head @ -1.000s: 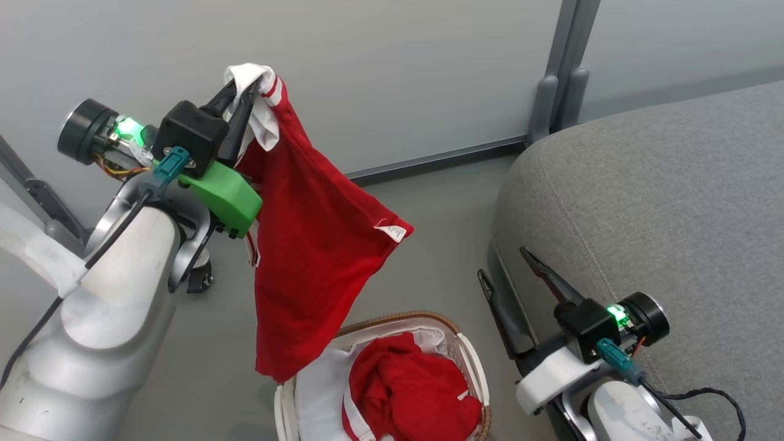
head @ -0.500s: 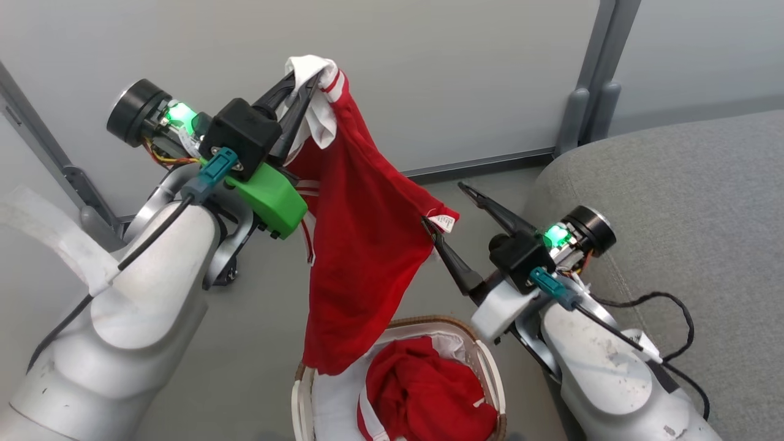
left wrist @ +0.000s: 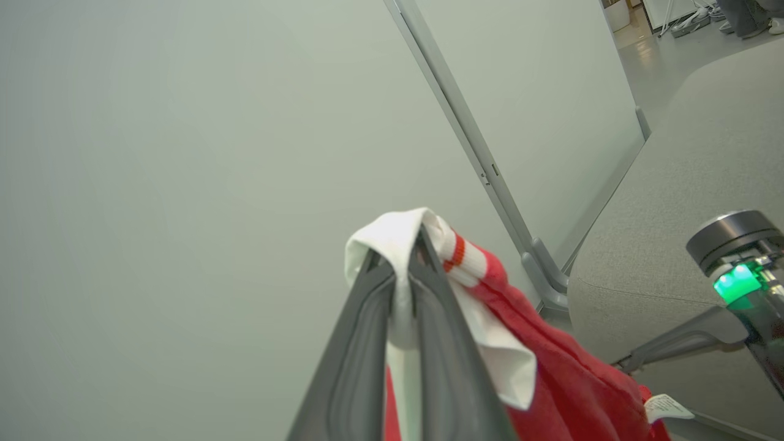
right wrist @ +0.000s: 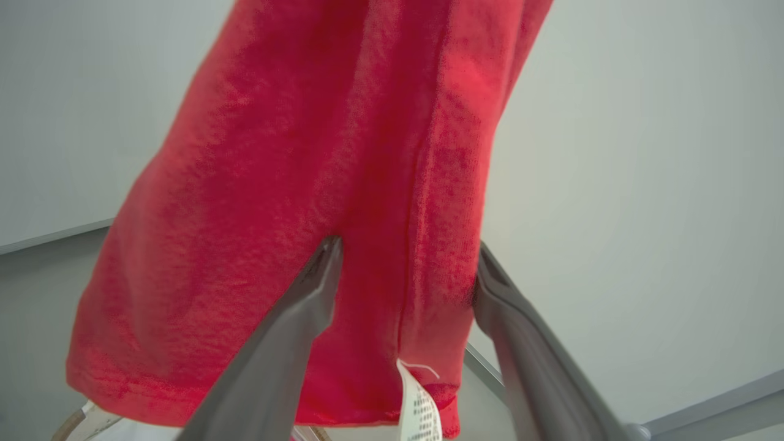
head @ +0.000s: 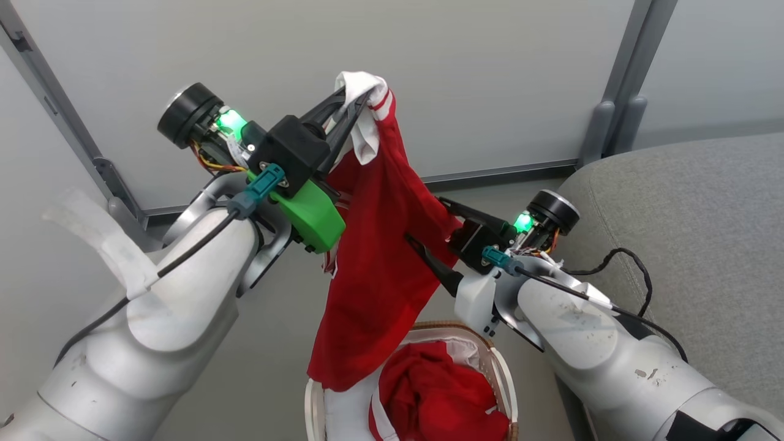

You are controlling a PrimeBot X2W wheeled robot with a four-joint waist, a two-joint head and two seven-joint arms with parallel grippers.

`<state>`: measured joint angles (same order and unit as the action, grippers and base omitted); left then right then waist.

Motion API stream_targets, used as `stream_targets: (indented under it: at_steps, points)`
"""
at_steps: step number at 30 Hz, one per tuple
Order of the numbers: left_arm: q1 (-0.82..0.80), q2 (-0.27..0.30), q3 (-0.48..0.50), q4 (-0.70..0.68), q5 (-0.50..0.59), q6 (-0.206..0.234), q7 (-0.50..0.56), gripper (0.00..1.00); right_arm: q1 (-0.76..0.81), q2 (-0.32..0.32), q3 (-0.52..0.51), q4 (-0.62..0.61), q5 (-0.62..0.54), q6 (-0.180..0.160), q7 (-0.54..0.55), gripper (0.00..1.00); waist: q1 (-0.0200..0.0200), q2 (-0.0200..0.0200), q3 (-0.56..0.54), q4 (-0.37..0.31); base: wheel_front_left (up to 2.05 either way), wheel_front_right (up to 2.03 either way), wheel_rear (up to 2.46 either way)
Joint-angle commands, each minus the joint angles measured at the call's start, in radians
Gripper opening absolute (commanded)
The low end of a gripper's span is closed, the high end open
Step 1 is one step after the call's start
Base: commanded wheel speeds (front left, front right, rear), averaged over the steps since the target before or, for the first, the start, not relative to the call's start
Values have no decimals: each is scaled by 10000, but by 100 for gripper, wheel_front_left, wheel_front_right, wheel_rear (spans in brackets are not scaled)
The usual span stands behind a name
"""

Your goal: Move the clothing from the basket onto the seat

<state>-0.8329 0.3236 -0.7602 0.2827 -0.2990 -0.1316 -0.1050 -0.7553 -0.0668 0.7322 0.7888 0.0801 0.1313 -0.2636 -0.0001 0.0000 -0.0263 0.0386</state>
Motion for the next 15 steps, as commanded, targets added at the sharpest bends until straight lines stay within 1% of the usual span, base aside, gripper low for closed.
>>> stream_targets:
  at_steps: [1, 4, 6, 11, 12, 13, 15]
  points:
    - [-215, -47, -93, 10, -89, 24, -87, 0, -229, -86, 477, 182, 363, -10, -18, 100, 1, 0, -53, 75, 0, 0, 0]
    - [-235, -98, -301, 15, -191, 23, -160, 0, -533, -228, 1752, 378, 1298, -11, -18, 100, 1, 0, -113, 154, 0, 0, 0]
    - [-213, -122, -421, 5, -263, 23, -212, 0, -733, -346, 2524, 260, 2090, -11, -18, 100, 1, 0, -154, 198, 0, 0, 0]
    - [-110, -160, -658, -83, -425, 23, -293, 0, -894, -459, 3587, -23, 3456, -11, -18, 100, 1, 0, -199, 247, 0, 0, 0]
    - [-84, -164, -690, -112, -459, 23, -266, 0, -935, -463, 3717, -69, 3672, -11, -18, 80, 1, 0, -203, 250, 0, 0, 0]
    - [-70, -158, -700, -131, -477, 23, -255, 0, -955, -459, 3794, -96, 3821, -11, -18, 49, 1, 0, -205, 251, 0, 0, 0]
    - [-31, -148, -702, -174, -558, 23, -228, 0, -980, -447, 3912, -142, 4087, -11, -18, 22, 1, 0, -205, 244, 0, 0, 0]
